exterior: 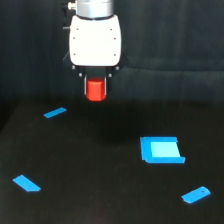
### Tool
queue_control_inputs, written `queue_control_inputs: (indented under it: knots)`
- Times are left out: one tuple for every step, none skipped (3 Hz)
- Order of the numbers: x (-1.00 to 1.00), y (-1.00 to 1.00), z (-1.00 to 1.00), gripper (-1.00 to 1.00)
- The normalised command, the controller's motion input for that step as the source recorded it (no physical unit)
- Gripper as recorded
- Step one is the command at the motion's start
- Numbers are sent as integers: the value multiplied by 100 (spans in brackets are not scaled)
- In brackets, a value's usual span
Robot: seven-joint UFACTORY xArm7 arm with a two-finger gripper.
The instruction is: Pick up the red object from the table
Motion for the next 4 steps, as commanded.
queue_control_inputs:
  knots:
    - [3, -12, -1, -77]
    - [-7, -9, 1, -77]
    - [-2, -20, -1, -93]
    - [4, -5, 1, -94]
